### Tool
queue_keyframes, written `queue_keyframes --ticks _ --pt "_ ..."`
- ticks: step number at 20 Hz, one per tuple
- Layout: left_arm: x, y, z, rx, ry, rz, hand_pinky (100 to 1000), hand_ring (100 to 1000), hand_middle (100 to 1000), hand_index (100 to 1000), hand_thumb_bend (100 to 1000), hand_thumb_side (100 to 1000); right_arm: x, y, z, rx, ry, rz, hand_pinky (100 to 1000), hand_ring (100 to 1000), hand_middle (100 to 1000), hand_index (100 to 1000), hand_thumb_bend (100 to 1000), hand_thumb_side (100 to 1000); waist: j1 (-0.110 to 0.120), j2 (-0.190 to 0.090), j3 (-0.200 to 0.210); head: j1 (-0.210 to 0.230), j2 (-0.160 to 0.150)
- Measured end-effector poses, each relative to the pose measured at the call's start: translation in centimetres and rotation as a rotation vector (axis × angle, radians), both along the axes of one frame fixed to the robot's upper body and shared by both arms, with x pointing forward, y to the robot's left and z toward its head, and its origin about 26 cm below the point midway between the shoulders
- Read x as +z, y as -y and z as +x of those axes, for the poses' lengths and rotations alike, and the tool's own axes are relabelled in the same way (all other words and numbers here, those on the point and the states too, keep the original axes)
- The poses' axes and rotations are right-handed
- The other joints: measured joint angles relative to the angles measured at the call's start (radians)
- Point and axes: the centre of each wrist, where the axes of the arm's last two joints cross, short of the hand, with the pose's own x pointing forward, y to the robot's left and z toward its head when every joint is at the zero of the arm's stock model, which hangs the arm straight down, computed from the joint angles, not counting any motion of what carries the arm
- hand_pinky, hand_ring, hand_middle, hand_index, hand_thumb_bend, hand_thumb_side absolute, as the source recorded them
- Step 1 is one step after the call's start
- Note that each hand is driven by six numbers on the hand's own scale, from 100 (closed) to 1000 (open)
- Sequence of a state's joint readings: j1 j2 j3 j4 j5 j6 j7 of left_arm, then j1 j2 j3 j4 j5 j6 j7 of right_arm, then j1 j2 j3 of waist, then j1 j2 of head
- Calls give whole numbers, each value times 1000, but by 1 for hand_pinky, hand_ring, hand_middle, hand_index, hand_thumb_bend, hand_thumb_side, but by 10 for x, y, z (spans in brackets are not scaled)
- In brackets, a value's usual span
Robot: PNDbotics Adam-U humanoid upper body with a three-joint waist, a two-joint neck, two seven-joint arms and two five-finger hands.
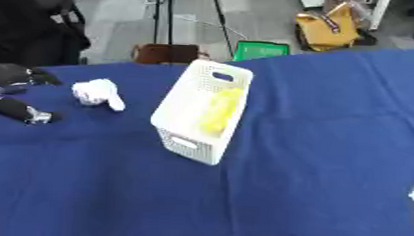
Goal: Pick up objects on the table and place them in the box.
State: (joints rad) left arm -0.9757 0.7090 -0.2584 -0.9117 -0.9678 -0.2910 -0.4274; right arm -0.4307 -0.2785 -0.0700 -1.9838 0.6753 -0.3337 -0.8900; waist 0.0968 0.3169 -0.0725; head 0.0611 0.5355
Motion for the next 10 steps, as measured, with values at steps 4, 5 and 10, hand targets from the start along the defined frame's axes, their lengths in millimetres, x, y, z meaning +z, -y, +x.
queue_keyframes --ticks 4,5,10 --pt "4 6 4 13 22 -13 902 940 945 1000 424 858 0 -1 0 3 -1 -1 772 752 641 745 100 827 0 0 -3 6 0" --pt "4 7 4 18 26 -14 902 940 945 1000 424 858 0 -1 0 3 -1 -1 772 752 641 745 100 827 0 0 -4 8 0" --pt "4 11 8 48 45 -3 895 937 943 1000 402 852 0 -1 0 3 -1 -1 772 752 641 745 100 826 0 0 -13 15 0"
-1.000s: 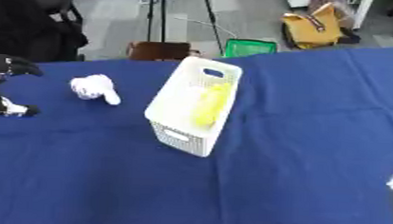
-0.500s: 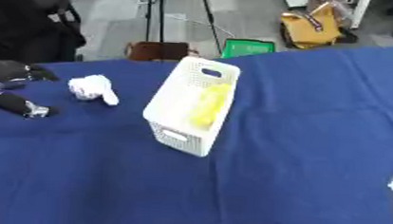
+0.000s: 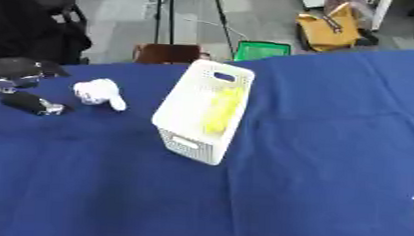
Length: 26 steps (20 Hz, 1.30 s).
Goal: Pick up objects on the table and place them in the box.
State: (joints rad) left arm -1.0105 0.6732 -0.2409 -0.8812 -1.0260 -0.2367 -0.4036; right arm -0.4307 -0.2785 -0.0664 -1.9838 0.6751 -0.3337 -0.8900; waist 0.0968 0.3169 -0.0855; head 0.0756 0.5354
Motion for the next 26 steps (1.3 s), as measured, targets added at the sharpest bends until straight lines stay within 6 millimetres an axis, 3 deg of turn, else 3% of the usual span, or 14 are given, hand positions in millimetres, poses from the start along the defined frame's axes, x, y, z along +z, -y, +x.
queue_keyframes --ticks 26 --pt "-17 9 16 111 54 67 892 943 953 1000 427 818 3 -2 1 15 7 3 772 752 640 740 100 826 0 17 -34 44 -6"
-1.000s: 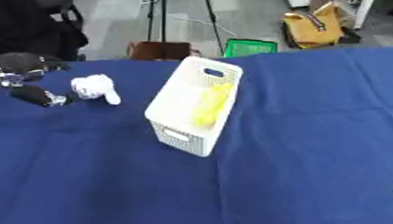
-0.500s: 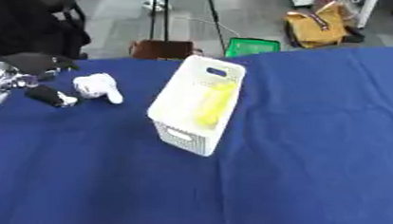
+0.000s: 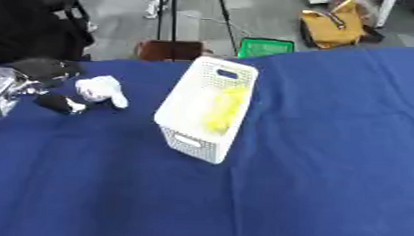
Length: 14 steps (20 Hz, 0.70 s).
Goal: Pick up objects on the table and place them in the box.
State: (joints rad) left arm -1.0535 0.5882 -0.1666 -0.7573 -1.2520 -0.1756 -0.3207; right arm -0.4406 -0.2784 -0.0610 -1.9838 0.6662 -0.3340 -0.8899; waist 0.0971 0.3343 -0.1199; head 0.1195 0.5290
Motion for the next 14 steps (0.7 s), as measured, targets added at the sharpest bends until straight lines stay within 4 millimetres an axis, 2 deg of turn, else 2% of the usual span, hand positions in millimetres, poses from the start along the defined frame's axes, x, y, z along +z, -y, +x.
queue_keyframes --ticks 14 --pt "-7 -3 4 75 17 -5 879 939 947 1000 405 820 3 -1 0 9 7 4 771 752 640 737 100 824 2 13 -19 13 -21"
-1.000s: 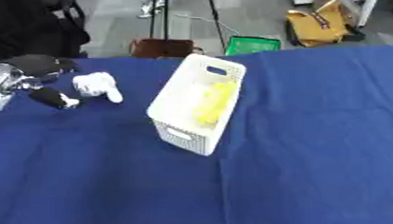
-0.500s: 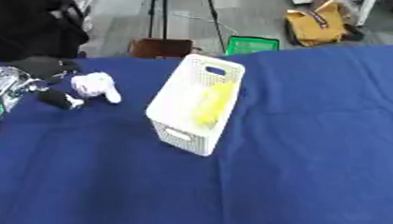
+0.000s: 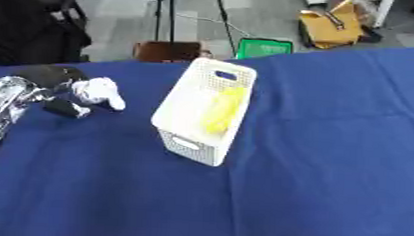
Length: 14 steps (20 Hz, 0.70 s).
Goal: Pick up objects on the table and place them in the box.
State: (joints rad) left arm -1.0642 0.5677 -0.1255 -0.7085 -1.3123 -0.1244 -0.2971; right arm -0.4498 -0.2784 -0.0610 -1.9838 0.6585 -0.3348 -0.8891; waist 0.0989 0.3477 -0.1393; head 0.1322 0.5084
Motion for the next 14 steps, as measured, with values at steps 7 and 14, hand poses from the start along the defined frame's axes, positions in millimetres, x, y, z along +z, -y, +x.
queue_keyframes --ticks 7,14 --pt "-2 -1 1 29 3 -6 837 901 889 966 337 807 2 -1 0 4 7 -2 770 752 640 738 100 822 3 6 -8 5 -9" --pt "-4 -3 1 47 4 -10 772 847 835 921 292 770 2 -1 0 7 7 -1 770 753 640 738 100 821 5 10 -11 8 -9"
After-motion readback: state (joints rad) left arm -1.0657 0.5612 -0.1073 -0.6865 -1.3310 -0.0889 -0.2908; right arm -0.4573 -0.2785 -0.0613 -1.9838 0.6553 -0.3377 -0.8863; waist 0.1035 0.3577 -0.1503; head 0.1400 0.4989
